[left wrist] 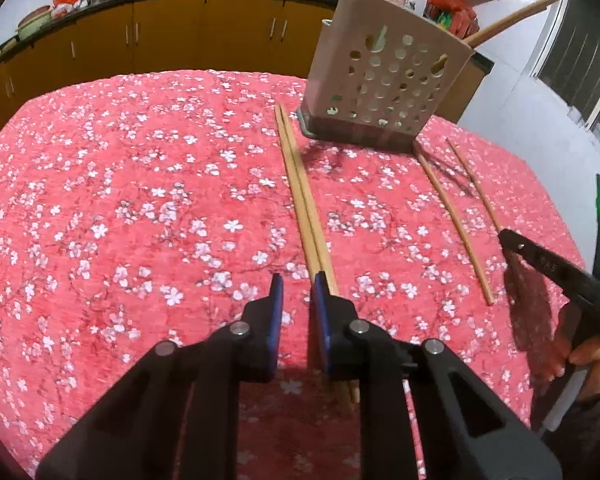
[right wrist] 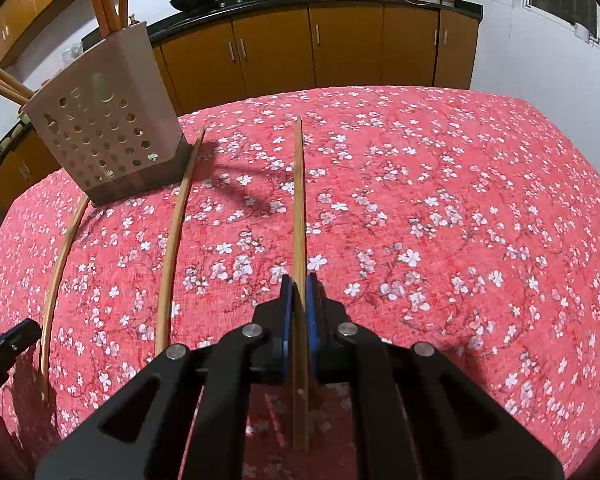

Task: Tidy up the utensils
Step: 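Grasp a loose chopstick with the left tool while the right tool grasps another, then lift both held chopsticks off the tablecloth toward the utensil holder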

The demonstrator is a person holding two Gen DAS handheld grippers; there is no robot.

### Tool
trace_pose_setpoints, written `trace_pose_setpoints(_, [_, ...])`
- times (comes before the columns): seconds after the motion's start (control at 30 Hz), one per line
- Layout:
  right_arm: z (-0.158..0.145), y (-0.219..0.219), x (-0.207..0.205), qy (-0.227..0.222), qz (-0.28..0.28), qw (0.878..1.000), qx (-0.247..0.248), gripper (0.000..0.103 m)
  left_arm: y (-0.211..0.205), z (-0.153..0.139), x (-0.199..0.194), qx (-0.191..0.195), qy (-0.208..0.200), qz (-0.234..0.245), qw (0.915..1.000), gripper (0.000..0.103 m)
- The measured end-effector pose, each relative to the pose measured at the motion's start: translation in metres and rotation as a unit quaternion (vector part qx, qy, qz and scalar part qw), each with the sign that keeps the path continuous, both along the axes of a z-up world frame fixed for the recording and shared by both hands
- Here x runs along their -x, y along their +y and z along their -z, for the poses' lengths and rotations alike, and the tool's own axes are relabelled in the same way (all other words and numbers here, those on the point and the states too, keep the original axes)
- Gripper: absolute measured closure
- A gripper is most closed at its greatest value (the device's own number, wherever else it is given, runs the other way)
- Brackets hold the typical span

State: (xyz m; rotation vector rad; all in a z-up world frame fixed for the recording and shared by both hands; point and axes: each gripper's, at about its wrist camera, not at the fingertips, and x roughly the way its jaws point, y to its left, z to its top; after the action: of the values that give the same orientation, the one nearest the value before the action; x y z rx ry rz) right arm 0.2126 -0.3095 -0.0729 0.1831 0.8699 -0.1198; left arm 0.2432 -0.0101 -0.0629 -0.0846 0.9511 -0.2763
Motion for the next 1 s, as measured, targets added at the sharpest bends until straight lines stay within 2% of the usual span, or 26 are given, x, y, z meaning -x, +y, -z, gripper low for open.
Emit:
trace_pose_setpoints(0.1, [0.0, 0.002, 0.0, 0.0, -0.003, 1.0, 0.009, 0.095, 0.0, 0.001, -0.002, -0.003, 0.005, -0.005, 1.0, 0.087])
trace_pose_setpoints(0.33, [-0.001, 0.004, 0.0, 0.0, -0.007, 1.0, 0.009, 0.095, 0.001, -0.003, 0.0, 0.037, 0.006, -0.001, 0.9993, 0.087])
trace_pose_setpoints(0.4, [-0.001, 0.003, 0.0, 0.0, -0.007, 1.0, 0.01, 0.095, -0.001, -0.002, 0.002, 0.031, 0.008, 0.005, 0.9995, 0.087])
trace_pose_setpoints(0.53, [-0.001, 0.003, 0.0, 0.001, -0.009, 1.0, 0.011, 0.095, -0.006, 0.001, 0.002, -0.006, 0.003, 0.003, 1.0, 0.087])
trace_pose_setpoints(0.7, [-0.001, 0.005, 0.0, 0.0, -0.01, 1.0, 0.018, 0.095, -0.007, 0.003, -0.001, -0.026, 0.007, -0.002, 0.9996, 0.087])
trace_pose_setpoints(0.83, [-0.001, 0.007, 0.0, -0.001, -0.021, 1.0, 0.012, 0.095, -0.011, 0.003, -0.003, -0.025, 0.006, -0.002, 0.9997, 0.087])
trace_pose_setpoints(0.9, [0.0, 0.01, 0.002, -0.002, -0.026, 1.0, 0.013, 0.095, -0.013, 0.004, -0.003, -0.032, 0.0, -0.007, 0.9995, 0.089])
trace_pose_setpoints(0.93, [0.0, 0.01, 0.002, -0.004, -0.028, 1.0, 0.014, 0.095, -0.014, 0.004, -0.004, -0.038, -0.003, -0.012, 0.9992, 0.095])
trace_pose_setpoints(1.0, [0.001, 0.011, 0.004, -0.007, -0.03, 0.999, 0.017, 0.095, -0.012, 0.005, -0.006, -0.043, -0.009, -0.017, 0.9989, 0.095])
